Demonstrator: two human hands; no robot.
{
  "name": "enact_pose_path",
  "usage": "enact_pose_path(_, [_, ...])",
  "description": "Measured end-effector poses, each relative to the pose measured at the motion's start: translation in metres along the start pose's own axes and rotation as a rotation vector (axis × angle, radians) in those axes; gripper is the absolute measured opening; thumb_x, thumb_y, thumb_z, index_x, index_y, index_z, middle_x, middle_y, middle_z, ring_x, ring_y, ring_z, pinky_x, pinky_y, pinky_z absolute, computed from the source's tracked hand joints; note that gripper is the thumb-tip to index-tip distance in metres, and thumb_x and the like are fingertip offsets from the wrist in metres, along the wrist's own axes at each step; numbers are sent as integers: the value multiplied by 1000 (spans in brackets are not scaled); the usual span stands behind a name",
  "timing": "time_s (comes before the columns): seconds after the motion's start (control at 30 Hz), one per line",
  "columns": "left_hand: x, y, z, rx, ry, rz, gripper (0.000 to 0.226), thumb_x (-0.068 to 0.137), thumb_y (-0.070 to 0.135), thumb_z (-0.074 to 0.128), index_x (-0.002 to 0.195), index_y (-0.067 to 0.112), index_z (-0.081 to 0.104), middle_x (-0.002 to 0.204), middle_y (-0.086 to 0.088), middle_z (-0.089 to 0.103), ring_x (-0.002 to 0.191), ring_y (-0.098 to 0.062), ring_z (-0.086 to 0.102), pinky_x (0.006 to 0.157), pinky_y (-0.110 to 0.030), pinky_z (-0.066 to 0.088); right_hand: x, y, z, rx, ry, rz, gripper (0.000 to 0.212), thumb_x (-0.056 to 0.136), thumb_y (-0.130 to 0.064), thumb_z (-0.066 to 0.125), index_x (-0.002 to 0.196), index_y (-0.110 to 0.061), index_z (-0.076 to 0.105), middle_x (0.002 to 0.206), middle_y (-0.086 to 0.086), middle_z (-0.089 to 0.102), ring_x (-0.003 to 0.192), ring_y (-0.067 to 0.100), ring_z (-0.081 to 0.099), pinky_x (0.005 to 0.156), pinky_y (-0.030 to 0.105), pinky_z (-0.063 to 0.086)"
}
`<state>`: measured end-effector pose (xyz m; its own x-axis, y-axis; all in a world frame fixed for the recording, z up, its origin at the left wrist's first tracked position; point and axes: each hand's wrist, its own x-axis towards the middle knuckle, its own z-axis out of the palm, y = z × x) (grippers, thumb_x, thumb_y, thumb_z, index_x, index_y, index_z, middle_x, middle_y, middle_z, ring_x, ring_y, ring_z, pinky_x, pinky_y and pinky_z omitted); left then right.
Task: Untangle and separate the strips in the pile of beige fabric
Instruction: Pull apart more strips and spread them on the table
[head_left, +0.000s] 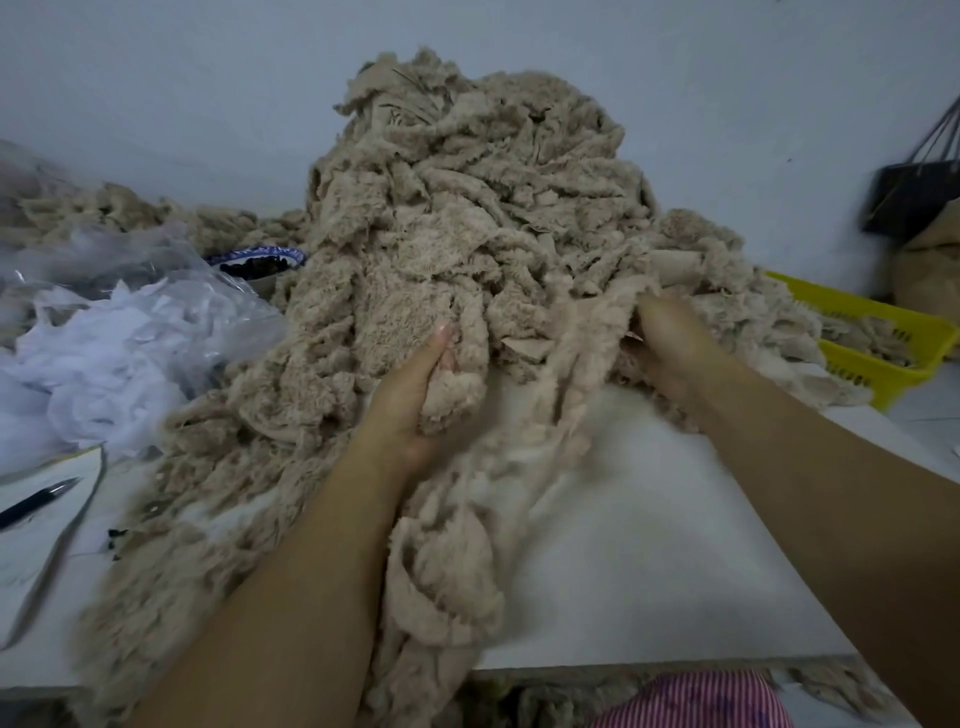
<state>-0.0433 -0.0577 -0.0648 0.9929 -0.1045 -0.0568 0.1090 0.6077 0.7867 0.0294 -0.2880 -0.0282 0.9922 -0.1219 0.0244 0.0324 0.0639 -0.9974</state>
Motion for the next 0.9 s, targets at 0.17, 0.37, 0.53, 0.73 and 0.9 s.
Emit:
enact_pose_path(0.17, [8,-1,-6,44,41,88,31,80,44,65,60,20,66,66,0,69,58,-13,67,55,-26,55,-6,-4,-4,399,-110,172,29,102,-17,39,101,-8,66,97,11,69,93,26,66,72,35,61])
enact_pose_path(0.37, [-4,-26,12,1093,-182,47,27,80,70,62,79,46,74,82,26,72,63,14,60,51,-2,39,-11,0,7,461,-222,178,40,105,-15,34,138,-2,54,135,20,60,126,34,56,111,52,40])
enact_pose_path(0.53, [-1,-23,11,1099,-226,67,18,77,68,66,90,56,66,95,25,69,83,20,58,69,0,41,-18,-4,7,489,-292,157,36,103,-18,38,113,-3,69,114,18,72,112,29,66,99,45,51])
enact_pose_path(0.73, [5,-21,7,888,-58,120,24,95,27,62,73,35,71,77,7,68,70,-15,59,65,-29,47,-13,5,-3,552,-292,177,41,100,-6,39,86,-7,78,89,13,69,93,21,68,88,34,57])
enact_pose_path(0.9, [6,-1,2,121,15,34,17,101,15,50,94,9,65,79,-11,71,63,-19,69,54,-28,56,-6,26,-19,314,-197,150,37,72,19,30,70,-12,50,80,17,47,68,23,56,60,27,53])
